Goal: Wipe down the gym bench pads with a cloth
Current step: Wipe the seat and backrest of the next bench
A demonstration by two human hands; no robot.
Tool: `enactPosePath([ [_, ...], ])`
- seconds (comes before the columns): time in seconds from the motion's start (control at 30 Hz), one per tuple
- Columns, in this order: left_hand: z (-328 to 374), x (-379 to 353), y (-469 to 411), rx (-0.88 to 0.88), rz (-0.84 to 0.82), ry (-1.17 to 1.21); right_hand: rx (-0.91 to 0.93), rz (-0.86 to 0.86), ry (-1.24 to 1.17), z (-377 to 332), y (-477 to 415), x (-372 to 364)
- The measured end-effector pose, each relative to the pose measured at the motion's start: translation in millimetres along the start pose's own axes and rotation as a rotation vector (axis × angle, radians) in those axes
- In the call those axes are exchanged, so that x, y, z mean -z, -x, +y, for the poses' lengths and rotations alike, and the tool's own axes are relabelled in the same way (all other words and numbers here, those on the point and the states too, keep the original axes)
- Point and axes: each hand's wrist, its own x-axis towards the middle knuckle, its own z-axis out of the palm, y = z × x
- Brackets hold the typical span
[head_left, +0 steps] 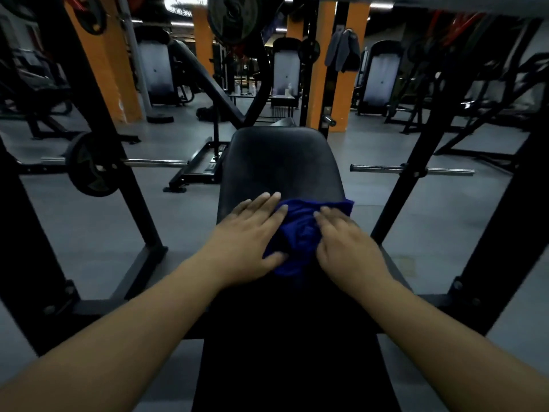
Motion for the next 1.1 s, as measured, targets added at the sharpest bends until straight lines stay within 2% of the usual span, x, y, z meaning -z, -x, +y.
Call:
enactPosePath([
  [0.1,21,-6,-9,0.019,0.157,0.105,-0.193,0.002,-0.190,-18,-23,15],
  [0.17,28,-7,-9,0.064,0.202,0.186,-0.152,-0.004,-0.251,-32,-15,14],
  [0.27,36,-11,7,0.005,0.145,0.206,-0.005,-0.012,-0.031,-25,37,4],
  [0.37,49,-15,14,-0.016,0.059,0.094,-0.045,-0.001,0.067,-13,55,4],
  [0.43,53,-17,7,0.046,0.071,0.078,-0.127,0.022,0.032,-21,32,9],
  [0.53,39,-21,2,0.150,0.132,0.278,-0.210,0.047,-0.127,-44,6,6],
  [0.7,12,-30,26,0.149,0.197,0.259,0.090,0.041,-0.023,-30,53,-16],
  [0.73,12,-32,28,0.161,0.214,0.259,0.084,0.035,-0.013,-16,52,-13],
  [0.8,15,-34,28,0.175,0.231,0.277,-0.045,0.033,-0.033,5,36,-4],
  [0.87,15,-34,26,0.181,0.241,0.270,-0.129,0.031,-0.014,-2,16,-1],
  [1.0,12,-37,27,0.160,0.235,0.184,0.108,-0.007,-0.038,-47,53,-19],
  [1.1,13,-38,26,0.163,0.234,0.149,0.135,0.001,-0.037,-24,81,-19],
])
